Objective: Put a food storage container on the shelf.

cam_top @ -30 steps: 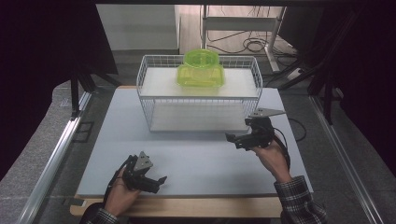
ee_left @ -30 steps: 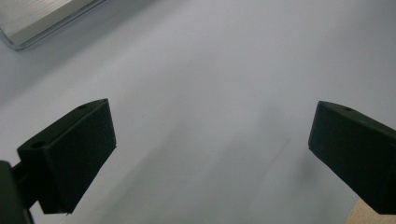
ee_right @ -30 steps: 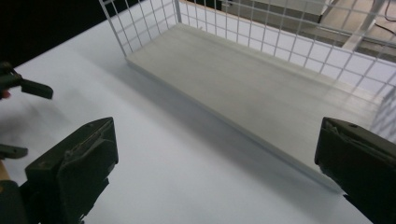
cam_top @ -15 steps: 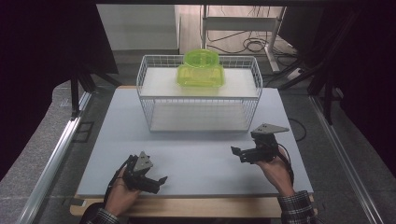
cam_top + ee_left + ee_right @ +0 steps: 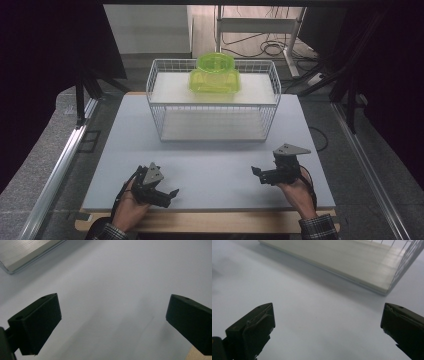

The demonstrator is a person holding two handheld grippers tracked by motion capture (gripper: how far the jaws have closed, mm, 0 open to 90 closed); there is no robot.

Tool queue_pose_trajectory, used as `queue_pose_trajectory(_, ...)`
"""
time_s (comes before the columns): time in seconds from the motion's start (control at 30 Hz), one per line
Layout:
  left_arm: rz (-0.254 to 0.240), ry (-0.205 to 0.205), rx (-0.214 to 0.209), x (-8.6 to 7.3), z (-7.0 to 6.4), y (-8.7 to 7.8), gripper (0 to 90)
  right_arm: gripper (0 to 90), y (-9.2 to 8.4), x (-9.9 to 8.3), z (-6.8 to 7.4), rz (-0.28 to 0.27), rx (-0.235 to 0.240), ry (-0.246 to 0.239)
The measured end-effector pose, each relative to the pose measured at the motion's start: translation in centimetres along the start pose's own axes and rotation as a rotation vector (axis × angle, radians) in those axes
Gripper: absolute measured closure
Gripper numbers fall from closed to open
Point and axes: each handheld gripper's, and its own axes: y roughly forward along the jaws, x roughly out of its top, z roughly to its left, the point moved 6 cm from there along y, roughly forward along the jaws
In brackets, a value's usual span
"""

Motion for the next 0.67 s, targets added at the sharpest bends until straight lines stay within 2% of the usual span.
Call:
queue_pose_trajectory(0.27, 0.004, 0.012, 0.005, 0.0, 0.0, 0.1, 0.0, 0.0, 0.3, -2.1, -0.1, 0.035, -0.014, 0.014)
queue_pose_trajectory(0.37, 0.006, 0.018, 0.006, 0.0, -0.1, 0.1, 0.0, 0.0, 1.0, -3.1, 0.1, 0.071, -0.02, 0.006)
queue_pose_trajectory(0.67, 0.0, 0.019, 0.004, 0.1, -0.1, 0.1, 0.0, 0.0, 1.7, -3.6, 0.1, 0.1, -0.036, -0.007)
